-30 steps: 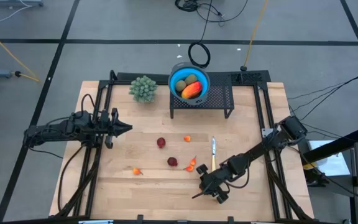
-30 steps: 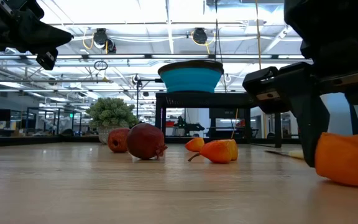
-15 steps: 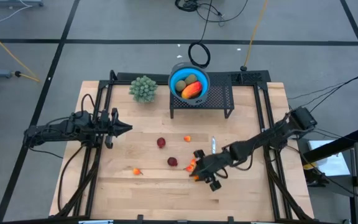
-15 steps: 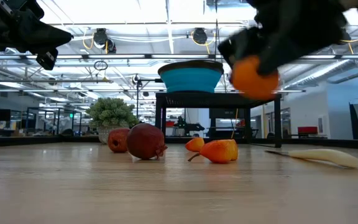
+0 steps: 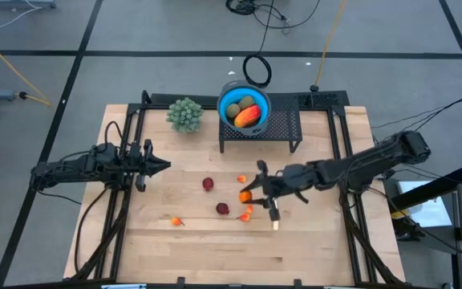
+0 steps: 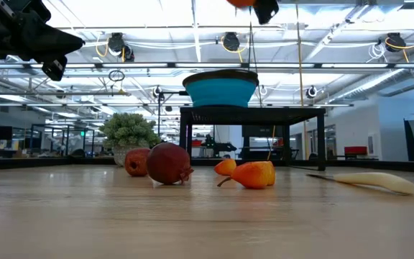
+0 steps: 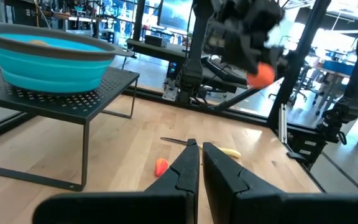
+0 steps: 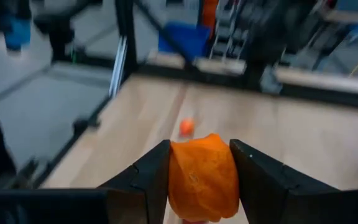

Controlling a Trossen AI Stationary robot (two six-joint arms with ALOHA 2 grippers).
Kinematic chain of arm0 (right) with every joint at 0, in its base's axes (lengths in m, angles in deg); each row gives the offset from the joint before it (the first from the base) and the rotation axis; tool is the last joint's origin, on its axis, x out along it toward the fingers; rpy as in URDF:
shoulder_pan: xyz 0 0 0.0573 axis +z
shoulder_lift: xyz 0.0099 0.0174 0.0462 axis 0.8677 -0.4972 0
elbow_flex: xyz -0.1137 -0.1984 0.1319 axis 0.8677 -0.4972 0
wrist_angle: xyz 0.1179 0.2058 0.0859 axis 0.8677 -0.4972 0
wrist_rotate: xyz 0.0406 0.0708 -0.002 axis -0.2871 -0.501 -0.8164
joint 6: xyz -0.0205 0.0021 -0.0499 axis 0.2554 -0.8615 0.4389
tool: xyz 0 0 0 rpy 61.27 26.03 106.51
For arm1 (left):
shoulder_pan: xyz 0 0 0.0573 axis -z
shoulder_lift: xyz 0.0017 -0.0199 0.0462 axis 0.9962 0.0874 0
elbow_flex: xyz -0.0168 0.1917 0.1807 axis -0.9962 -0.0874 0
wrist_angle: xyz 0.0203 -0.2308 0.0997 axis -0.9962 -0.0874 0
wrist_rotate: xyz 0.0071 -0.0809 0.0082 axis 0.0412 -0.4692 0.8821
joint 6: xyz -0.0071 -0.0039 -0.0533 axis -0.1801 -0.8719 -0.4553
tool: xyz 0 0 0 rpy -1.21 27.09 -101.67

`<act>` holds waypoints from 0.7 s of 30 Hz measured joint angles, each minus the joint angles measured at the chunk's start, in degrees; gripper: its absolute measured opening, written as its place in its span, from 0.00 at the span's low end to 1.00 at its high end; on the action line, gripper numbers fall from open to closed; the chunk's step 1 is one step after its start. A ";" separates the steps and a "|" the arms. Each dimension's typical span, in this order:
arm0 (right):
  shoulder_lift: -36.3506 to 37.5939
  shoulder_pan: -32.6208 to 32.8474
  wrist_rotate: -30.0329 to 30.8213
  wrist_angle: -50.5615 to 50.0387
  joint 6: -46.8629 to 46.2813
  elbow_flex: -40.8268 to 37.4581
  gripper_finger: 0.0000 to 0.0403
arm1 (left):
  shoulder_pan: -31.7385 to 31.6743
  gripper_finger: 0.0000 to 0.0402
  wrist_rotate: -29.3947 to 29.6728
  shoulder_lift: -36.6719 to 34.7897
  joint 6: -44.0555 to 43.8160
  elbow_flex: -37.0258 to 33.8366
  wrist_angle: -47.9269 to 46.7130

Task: Pick & Place Fruit
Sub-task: Put the orange into the blue strainer bowl on the shelf

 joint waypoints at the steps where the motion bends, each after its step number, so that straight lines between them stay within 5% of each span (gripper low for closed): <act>1: 0.47 -0.35 0.00 1.86 -0.02 0.00 0.37 | 0.01 0.05 0.00 0.00 -0.01 0.00 0.01; 11: 1.06 -3.53 -0.02 21.56 -10.87 -0.02 0.38 | 0.00 0.05 0.00 -0.01 -0.01 -0.02 0.00; 21: 0.98 -7.14 -0.07 31.51 -37.79 -0.02 0.38 | 0.00 0.05 0.03 -0.01 -0.02 -0.02 -0.01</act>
